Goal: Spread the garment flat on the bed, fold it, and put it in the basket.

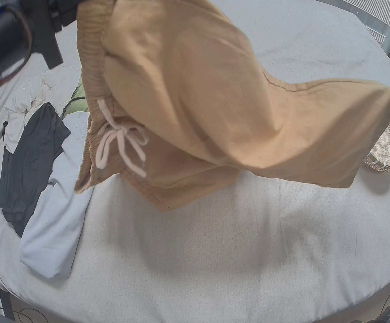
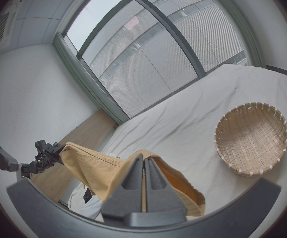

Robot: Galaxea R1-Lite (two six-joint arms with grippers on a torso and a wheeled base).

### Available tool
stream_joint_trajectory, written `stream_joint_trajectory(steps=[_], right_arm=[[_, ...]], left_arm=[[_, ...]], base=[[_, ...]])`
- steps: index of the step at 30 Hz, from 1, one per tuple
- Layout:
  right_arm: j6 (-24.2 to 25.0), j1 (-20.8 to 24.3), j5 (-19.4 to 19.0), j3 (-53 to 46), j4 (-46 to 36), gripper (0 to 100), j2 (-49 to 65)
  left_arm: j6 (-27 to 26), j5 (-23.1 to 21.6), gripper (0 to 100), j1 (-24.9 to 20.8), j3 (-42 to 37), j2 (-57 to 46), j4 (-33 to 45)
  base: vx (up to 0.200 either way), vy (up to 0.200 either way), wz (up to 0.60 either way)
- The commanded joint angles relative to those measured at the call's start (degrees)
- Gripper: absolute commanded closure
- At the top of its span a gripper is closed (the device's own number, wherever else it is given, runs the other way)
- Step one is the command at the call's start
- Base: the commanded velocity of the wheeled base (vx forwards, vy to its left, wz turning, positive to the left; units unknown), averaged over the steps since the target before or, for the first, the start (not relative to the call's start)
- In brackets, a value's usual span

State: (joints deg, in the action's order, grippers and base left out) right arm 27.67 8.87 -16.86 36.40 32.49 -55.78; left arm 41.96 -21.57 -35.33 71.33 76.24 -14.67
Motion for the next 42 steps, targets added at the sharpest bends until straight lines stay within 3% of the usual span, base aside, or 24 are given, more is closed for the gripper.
stream_joint_trajectory(steps=[1, 15, 34, 35, 42], right_arm=[[-0.2, -1.7, -0.7, -10.6, -1.6, 100, -4.3], [-0.3, 3.1, -4.1, -26.2, -1.4, 100, -9.1], [-0.1, 4.0, -4.0, -26.6, 2.6, 100, -11.1], [-0.1, 4.0, -4.0, -26.5, 3.2, 0, -11.9], [0.2, 4.0, -3.9, -26.1, 7.8, 0, -16.3]], left_arm=[[3.9, -0.2, 100, 3.9, -13.0, -3.0, -9.3], [7.2, -0.1, 100, 4.0, -27.3, -2.2, -25.6], [7.0, -0.1, 100, 4.7, -32.2, -3.0, -28.0], [7.0, -0.1, 100, 4.7, -32.4, -3.0, -28.5], [7.3, -0.1, 100, 4.7, -32.8, -3.1, -30.4]], base=[[0.0, 0.0, 0.0], [0.0, 0.0, 0.0], [0.0, 0.0, 0.0], [0.0, 0.0, 0.0], [0.0, 0.0, 0.0]])
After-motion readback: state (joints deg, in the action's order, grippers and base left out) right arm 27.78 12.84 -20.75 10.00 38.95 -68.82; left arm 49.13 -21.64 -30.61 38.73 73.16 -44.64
